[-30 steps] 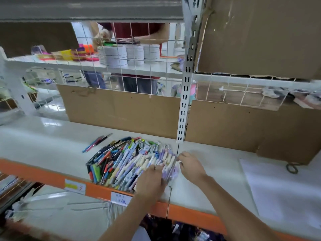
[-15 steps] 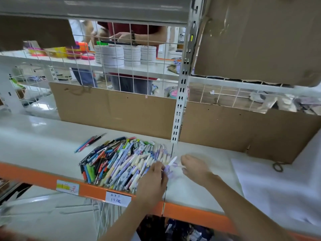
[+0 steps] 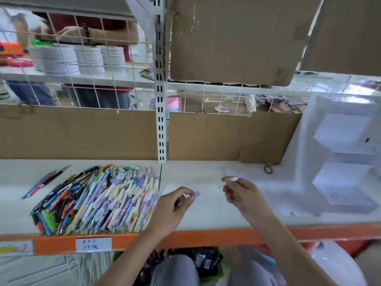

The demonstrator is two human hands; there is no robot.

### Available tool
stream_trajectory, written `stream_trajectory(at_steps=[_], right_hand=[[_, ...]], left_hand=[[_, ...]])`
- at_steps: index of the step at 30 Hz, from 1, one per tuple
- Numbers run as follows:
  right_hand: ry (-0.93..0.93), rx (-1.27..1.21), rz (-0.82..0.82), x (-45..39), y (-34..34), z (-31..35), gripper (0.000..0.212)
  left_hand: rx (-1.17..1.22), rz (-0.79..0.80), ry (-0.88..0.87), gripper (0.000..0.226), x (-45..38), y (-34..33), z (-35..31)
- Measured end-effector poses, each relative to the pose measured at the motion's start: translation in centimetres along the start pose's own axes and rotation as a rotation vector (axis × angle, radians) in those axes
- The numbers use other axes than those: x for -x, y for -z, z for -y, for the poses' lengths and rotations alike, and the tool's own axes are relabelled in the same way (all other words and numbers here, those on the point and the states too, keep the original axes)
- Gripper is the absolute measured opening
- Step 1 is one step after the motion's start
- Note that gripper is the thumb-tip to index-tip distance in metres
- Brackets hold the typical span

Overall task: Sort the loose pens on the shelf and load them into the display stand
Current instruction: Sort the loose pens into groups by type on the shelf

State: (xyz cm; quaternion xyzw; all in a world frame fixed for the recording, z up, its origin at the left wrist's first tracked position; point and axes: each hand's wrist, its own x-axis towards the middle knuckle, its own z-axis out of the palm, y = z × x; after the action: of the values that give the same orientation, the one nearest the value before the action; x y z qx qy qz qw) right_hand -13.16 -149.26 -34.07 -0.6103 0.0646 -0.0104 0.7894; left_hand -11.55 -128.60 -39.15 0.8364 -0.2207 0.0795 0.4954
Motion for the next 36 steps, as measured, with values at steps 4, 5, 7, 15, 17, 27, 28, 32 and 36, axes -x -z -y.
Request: stream_trajectory(at_steps=[4,5,7,15,17,27,28,32,36], right_hand=[[-0.008,-0.055,0.064,-0.5,-0.4,0.9,0.013],[-0.006,-0.073,0.07,-0.8,-0.5,1.1,0.013],[0.0,-0.089,0.091,-1.5,-0.8,1.4,0.014],[0.039,0.124,0.273,-1.5,-2.0,0.6,0.014],[0.061,0.135,0.235,-1.2,-2.5,0.2,0.016],[0.081,0.148,-0.021,-1.4,-5.0,-3.3,0.028],[0.068,0.137,-0.031,-1.6,-5.0,-3.7,0.029],[0.023,0.265,-0.04,-2.6,-4.1,-4.6,0.028],[-0.009,0.424,-0.037,-3.3,-2.1,-4.7,0.03]], left_hand=[[0.022,-0.034,0.019,0.018,0.0,0.2,-0.8],[0.018,-0.039,0.029,0.019,0.0,0.4,-1.0],[0.017,-0.048,0.048,0.016,-0.1,1.0,-1.5],[0.031,-0.001,0.092,0.021,-0.6,1.3,-3.4],[0.059,0.012,0.131,0.021,-0.6,0.8,-3.5],[0.122,-0.068,0.346,0.033,-1.8,-1.1,-3.7],[0.125,-0.072,0.358,0.033,-1.9,-1.2,-3.6],[0.143,-0.021,0.421,0.035,-2.0,-2.7,-2.6],[0.054,-0.013,0.373,0.034,-3.3,-5.7,-2.4]])
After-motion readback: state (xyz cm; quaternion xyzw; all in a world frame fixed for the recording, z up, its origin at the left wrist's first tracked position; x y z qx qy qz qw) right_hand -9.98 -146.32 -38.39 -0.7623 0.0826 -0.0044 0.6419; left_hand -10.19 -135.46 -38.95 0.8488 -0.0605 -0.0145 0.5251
